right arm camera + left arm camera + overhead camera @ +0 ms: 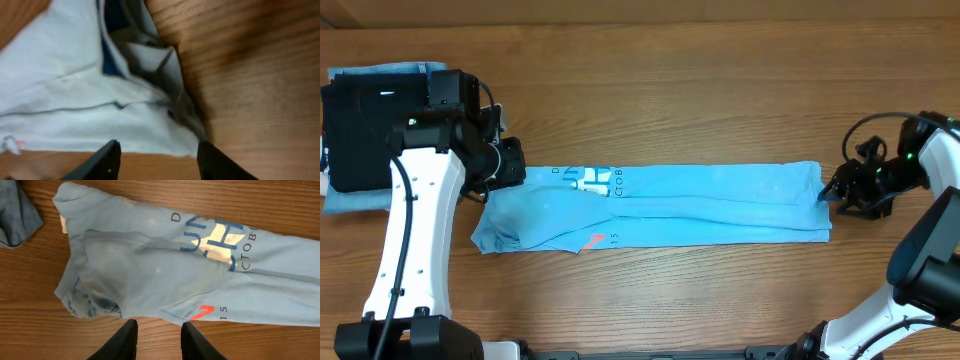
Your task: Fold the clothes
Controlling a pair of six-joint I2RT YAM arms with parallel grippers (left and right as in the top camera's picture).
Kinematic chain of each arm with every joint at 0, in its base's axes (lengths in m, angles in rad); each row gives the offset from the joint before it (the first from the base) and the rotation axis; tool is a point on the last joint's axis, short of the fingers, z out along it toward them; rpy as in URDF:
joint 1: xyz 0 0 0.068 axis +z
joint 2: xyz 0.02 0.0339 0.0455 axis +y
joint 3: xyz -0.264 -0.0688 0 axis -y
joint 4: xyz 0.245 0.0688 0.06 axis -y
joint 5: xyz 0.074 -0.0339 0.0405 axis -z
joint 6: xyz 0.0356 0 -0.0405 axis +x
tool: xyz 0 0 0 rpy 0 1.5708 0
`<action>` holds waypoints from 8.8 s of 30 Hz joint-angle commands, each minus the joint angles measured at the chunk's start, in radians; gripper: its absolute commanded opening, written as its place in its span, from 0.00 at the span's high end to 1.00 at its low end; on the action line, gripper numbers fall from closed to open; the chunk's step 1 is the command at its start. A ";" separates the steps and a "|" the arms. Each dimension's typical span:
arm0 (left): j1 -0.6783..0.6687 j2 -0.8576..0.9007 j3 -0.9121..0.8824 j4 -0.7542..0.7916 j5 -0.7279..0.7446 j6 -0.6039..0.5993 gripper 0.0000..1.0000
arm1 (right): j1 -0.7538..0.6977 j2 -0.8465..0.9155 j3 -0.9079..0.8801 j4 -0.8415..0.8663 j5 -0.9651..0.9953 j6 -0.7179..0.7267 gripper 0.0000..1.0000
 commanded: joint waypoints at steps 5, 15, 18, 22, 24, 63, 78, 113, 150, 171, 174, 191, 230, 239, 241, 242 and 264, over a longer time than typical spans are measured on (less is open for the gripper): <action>-0.007 0.003 0.002 0.007 0.018 -0.003 0.61 | 0.002 -0.012 -0.108 0.148 0.015 0.025 0.44; -0.007 0.003 0.002 0.004 0.018 -0.003 0.61 | 0.072 -0.012 -0.219 0.272 0.016 0.051 0.46; -0.007 0.003 0.002 0.003 0.018 -0.003 0.61 | 0.100 -0.012 -0.221 0.274 0.041 0.051 0.75; -0.006 0.003 0.002 0.003 0.018 -0.003 0.61 | 0.103 -0.012 -0.216 0.272 0.057 0.068 0.96; -0.006 0.003 0.002 0.003 0.018 -0.003 0.61 | 0.090 -0.012 -0.201 0.263 0.092 0.106 0.96; -0.006 0.003 0.002 -0.003 0.018 -0.003 0.58 | 0.704 -0.005 0.063 -0.018 0.266 0.322 0.95; -0.006 0.003 0.002 -0.004 0.019 -0.003 0.58 | 0.813 0.003 0.063 0.095 0.233 0.285 0.72; -0.006 0.003 0.002 -0.027 0.018 -0.003 0.49 | 0.781 0.036 -0.022 0.274 0.314 0.389 0.66; -0.007 0.322 -0.262 0.263 0.185 0.133 0.26 | 0.587 -0.254 0.186 0.022 0.360 0.323 0.57; -0.013 0.417 -0.246 0.284 0.174 0.139 0.96 | 0.587 -0.254 0.186 -0.001 0.365 0.323 0.58; 0.026 0.380 -0.219 0.255 0.105 0.132 0.96 | 0.583 -0.254 0.186 -0.001 0.393 0.323 0.58; 0.355 0.308 0.207 -0.034 0.082 0.106 0.96 | 0.461 -0.254 0.186 -0.019 0.401 0.326 0.58; -0.455 0.303 0.254 0.077 0.218 -0.173 0.95 | 0.460 -0.254 0.186 -0.038 0.400 0.325 0.57; -0.532 0.313 0.251 0.081 0.172 -0.187 0.94 | 0.460 -0.254 0.186 -0.039 0.397 0.325 0.57; -0.533 0.314 0.251 0.078 0.172 -0.187 0.92 | 0.460 -0.254 0.186 -0.042 0.397 0.325 0.57; -0.536 0.316 0.251 0.078 0.172 -0.187 0.91 | 0.460 -0.254 0.186 -0.045 0.397 0.325 0.57; -0.483 0.299 0.262 0.014 0.094 -0.127 0.64 | 0.469 -0.254 0.186 -0.041 0.273 0.216 0.56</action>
